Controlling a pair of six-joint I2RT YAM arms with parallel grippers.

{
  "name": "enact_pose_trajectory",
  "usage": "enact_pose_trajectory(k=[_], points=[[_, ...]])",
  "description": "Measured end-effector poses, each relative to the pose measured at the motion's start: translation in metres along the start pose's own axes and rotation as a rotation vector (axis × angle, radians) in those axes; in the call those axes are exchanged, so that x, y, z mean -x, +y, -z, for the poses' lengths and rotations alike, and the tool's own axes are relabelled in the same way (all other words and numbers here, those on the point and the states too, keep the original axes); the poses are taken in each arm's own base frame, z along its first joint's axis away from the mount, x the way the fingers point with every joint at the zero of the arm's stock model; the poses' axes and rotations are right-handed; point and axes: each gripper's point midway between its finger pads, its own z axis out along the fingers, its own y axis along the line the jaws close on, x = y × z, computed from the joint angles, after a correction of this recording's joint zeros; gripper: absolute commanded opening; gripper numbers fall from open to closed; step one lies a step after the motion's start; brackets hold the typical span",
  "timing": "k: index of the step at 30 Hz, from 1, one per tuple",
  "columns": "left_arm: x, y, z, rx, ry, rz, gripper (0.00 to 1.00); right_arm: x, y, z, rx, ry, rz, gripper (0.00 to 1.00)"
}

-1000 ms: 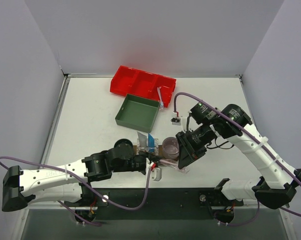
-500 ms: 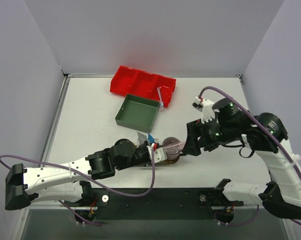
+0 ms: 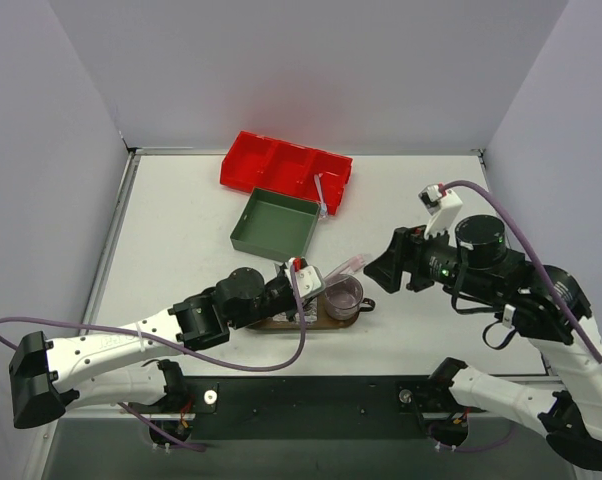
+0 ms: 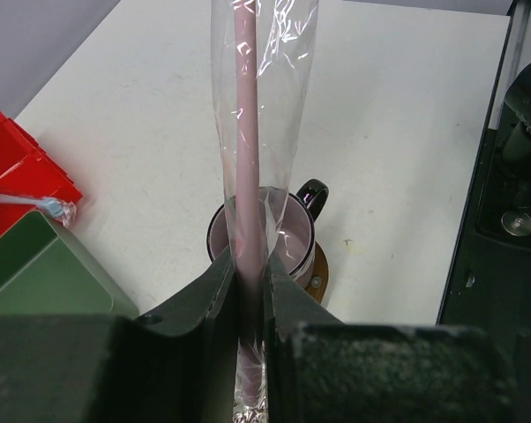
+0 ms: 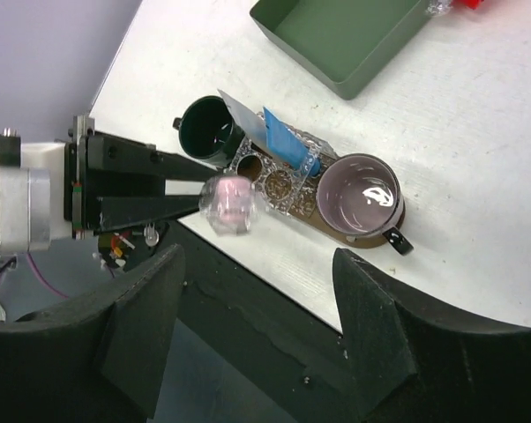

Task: Prepare toiletry sets of a toothbrush and toothpaste on the tray

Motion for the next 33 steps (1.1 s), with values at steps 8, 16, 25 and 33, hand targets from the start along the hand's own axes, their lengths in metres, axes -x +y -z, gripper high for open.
enact_pose_trajectory(k=[8, 16, 25, 33], points=[[0.000, -0.002, 0.000, -0.010, -0.002, 0.011, 0.00, 0.015, 0.009, -0.035, 0.025, -0.037, -0.022, 0.50], [0.000, 0.000, 0.000, 0.002, -0.001, 0.011, 0.00, 0.017, 0.019, -0.047, 0.058, -0.025, -0.026, 0.40], [0.000, 0.002, 0.000, 0.013, 0.000, 0.011, 0.00, 0.002, 0.019, -0.055, 0.066, 0.020, -0.040, 0.31], [0.000, 0.004, 0.000, 0.021, 0.001, 0.011, 0.17, 0.000, 0.021, -0.056, 0.076, 0.025, -0.052, 0.00]])
